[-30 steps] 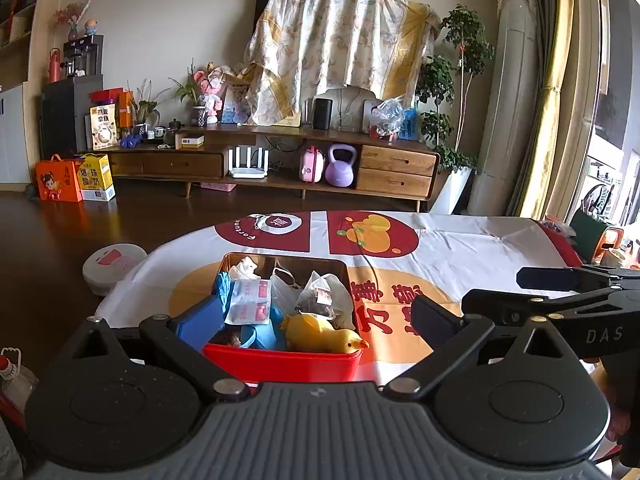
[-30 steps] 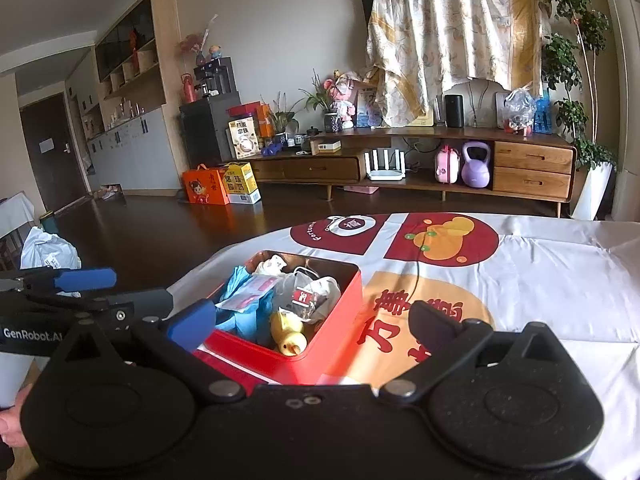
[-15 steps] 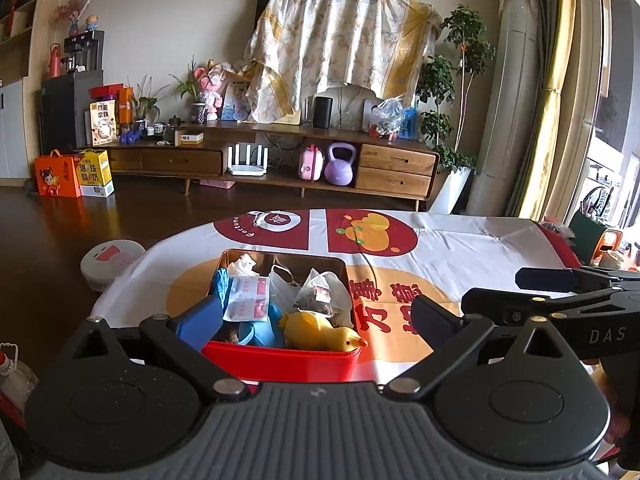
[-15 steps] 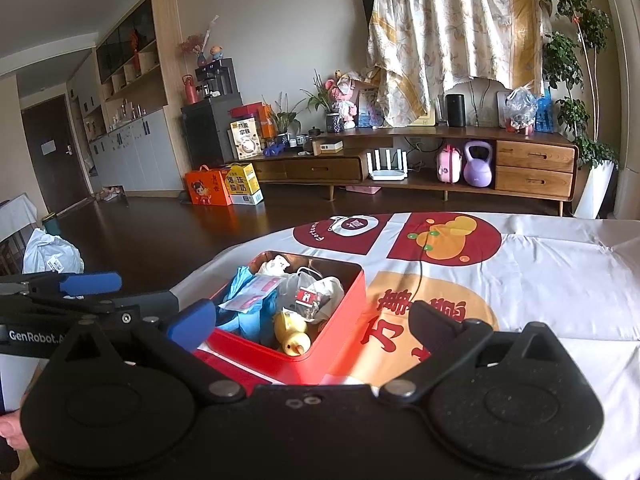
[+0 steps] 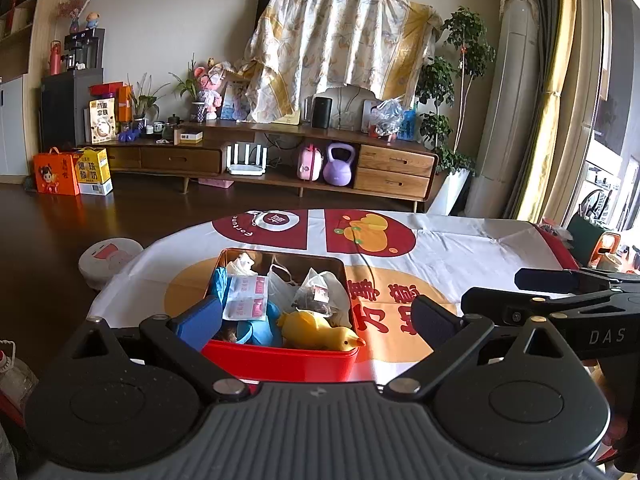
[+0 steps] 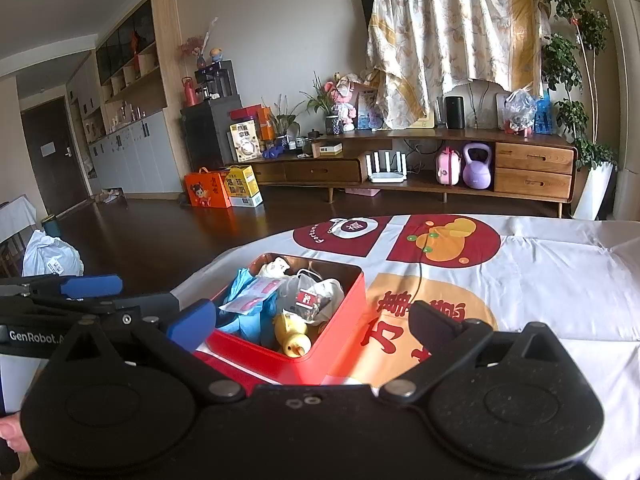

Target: Organize soft objects

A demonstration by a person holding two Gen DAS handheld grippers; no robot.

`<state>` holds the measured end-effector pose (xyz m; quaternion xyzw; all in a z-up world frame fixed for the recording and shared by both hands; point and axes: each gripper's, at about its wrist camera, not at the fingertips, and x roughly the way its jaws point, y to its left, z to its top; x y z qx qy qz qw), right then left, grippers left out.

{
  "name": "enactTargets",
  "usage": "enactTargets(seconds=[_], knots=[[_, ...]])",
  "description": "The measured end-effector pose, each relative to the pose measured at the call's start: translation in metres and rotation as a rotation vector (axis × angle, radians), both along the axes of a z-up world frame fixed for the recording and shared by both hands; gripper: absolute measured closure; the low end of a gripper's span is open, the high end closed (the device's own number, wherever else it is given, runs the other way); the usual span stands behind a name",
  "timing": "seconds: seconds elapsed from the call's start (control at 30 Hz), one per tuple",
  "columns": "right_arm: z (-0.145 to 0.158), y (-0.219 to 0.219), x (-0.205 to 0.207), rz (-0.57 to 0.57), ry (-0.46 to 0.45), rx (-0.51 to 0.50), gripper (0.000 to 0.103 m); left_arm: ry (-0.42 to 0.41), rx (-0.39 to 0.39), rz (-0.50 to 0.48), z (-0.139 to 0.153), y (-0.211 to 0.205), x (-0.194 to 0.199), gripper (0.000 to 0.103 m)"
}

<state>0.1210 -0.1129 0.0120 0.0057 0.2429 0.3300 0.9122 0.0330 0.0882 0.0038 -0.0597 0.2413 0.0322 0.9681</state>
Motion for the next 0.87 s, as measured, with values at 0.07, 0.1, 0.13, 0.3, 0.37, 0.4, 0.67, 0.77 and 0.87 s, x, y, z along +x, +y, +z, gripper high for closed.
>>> enactTargets(seconds=[0.07, 0.1, 0.13, 0.3, 0.37, 0.4, 0.67, 0.77, 0.87], knots=[[0.000, 0.000, 0.000, 0.000, 0.000, 0.001, 0.000, 0.001, -0.001, 0.000, 0.000, 0.000, 0.000, 0.002], [0.000, 0.000, 0.000, 0.000, 0.001, 0.001, 0.000, 0.001, -0.003, -0.001, 0.000, 0.000, 0.000, 0.002], [0.000, 0.000, 0.000, 0.000, 0.000, 0.001, 0.000, 0.001, -0.004, -0.001, 0.000, 0.000, 0.000, 0.002], [0.000, 0.000, 0.000, 0.000, 0.001, 0.001, 0.000, 0.001, -0.003, 0.000, 0.000, 0.001, 0.000, 0.002], [0.000, 0.000, 0.000, 0.000, 0.002, 0.001, 0.000, 0.001, -0.003, 0.000, 0.000, 0.000, 0.000, 0.002], [0.000, -0.001, 0.000, 0.000, 0.002, 0.002, 0.000, 0.001, -0.004, 0.000, 0.000, 0.001, 0.000, 0.002], [0.000, -0.001, 0.001, 0.000, 0.002, 0.002, 0.000, 0.003, 0.000, 0.005, -0.001, -0.004, -0.002, 0.002], [0.000, -0.001, 0.001, 0.000, 0.003, 0.002, 0.000, 0.003, 0.000, 0.007, -0.003, -0.008, -0.002, 0.002], [0.001, -0.001, 0.001, 0.000, 0.003, 0.002, 0.000, 0.007, -0.006, 0.004, -0.004, -0.011, -0.004, 0.002]])
